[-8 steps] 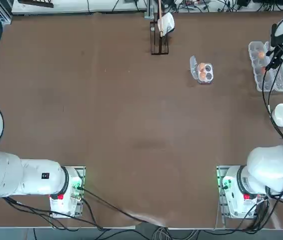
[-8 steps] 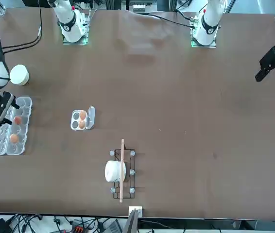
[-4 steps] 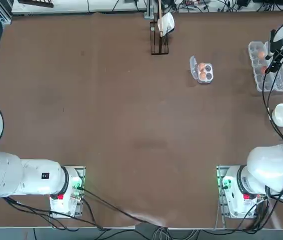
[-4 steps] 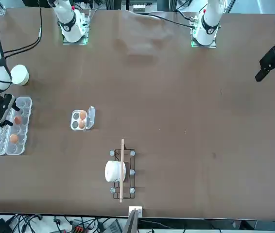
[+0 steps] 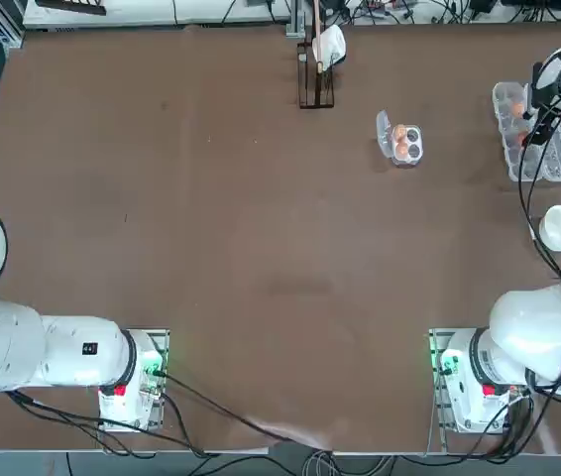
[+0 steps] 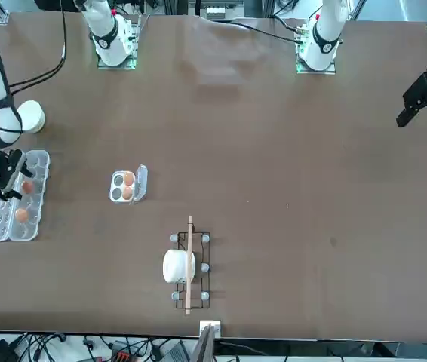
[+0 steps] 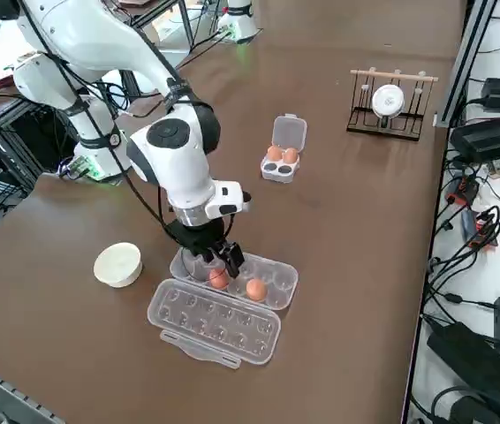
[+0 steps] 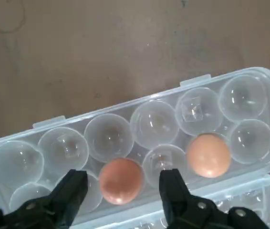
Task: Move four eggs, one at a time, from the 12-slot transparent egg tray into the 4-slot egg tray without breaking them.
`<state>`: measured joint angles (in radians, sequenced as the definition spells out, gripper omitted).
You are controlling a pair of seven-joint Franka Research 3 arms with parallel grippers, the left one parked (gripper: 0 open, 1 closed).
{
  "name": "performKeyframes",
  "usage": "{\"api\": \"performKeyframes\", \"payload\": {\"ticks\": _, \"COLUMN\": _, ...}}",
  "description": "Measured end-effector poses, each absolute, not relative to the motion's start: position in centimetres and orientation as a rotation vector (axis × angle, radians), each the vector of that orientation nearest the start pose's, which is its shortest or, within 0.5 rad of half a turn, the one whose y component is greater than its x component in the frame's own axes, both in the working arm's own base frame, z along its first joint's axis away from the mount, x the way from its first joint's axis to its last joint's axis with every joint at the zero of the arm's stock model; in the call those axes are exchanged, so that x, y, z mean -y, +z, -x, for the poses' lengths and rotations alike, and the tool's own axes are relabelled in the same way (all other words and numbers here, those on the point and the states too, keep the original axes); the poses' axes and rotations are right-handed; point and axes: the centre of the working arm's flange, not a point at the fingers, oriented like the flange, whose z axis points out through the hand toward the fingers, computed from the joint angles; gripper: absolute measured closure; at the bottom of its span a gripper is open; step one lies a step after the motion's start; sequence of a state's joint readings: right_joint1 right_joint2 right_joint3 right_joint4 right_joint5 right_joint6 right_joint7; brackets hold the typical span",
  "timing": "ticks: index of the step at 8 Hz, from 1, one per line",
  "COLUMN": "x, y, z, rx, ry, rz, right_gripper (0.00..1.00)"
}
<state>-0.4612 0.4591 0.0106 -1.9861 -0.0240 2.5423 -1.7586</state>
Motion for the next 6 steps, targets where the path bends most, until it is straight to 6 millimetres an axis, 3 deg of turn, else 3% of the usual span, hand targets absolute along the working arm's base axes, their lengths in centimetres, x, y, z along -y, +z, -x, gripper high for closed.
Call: {"api": "performKeyframes", "payload": {"ticks": 6, "x": 28.4, "y": 22.7, "z": -56.2, "rx": 2.005, "ry": -0.049, "rz": 2.529, "right_gripper": 0.14}}
